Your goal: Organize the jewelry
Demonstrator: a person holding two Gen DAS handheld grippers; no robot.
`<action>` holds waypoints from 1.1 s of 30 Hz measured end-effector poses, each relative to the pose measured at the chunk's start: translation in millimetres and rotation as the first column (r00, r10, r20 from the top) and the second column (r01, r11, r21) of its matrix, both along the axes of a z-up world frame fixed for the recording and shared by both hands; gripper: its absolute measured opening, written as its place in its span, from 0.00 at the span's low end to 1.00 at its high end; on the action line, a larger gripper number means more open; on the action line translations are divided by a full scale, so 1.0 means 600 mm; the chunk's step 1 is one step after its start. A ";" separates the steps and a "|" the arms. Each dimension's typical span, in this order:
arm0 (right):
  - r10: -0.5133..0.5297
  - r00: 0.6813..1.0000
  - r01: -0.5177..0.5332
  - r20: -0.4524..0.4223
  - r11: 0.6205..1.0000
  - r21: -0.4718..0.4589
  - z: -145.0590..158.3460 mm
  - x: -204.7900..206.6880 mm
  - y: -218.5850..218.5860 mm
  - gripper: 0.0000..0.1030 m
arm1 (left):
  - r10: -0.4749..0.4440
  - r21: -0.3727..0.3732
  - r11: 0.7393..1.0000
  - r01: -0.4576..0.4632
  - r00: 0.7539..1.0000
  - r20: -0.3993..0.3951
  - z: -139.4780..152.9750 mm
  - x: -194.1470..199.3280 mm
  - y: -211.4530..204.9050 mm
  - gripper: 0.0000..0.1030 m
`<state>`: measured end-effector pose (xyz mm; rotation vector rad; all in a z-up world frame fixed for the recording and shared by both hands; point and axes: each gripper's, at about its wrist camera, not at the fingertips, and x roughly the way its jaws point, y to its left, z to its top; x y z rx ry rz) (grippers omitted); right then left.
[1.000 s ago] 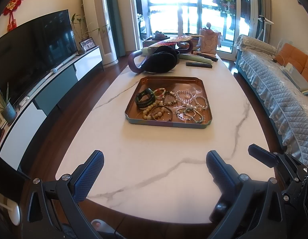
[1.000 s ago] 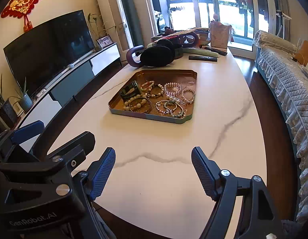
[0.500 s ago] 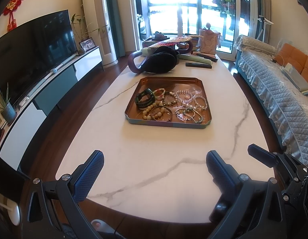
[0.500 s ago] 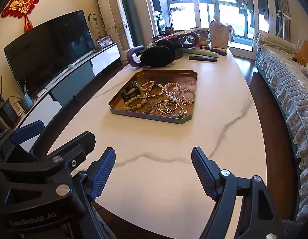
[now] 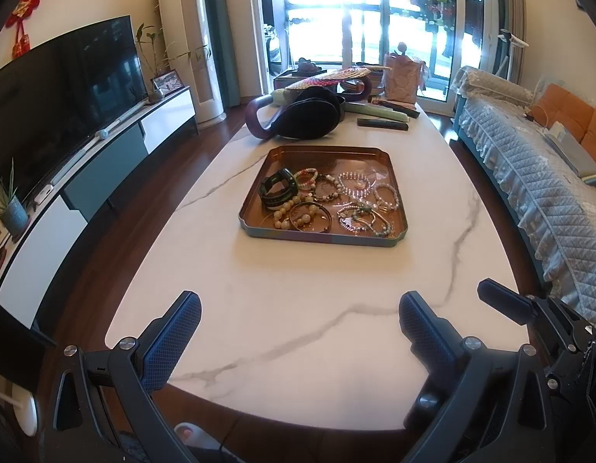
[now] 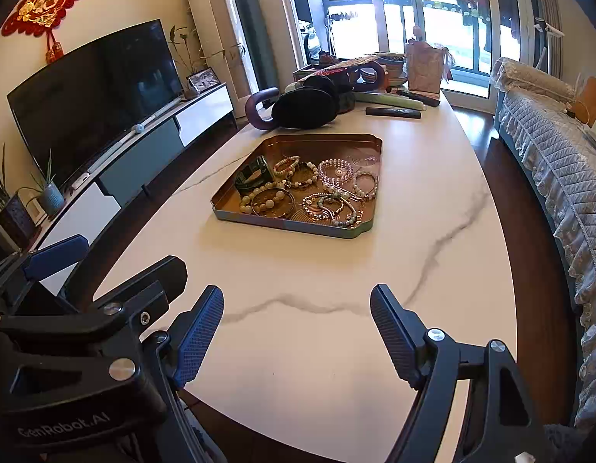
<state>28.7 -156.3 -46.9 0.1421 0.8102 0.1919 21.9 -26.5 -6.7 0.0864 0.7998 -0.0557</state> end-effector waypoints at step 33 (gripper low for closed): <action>0.005 1.000 -0.005 -0.008 1.000 0.007 -0.002 -0.006 -0.001 0.74 | -0.017 0.010 1.000 0.017 1.000 -0.004 0.000 0.002 0.007 1.00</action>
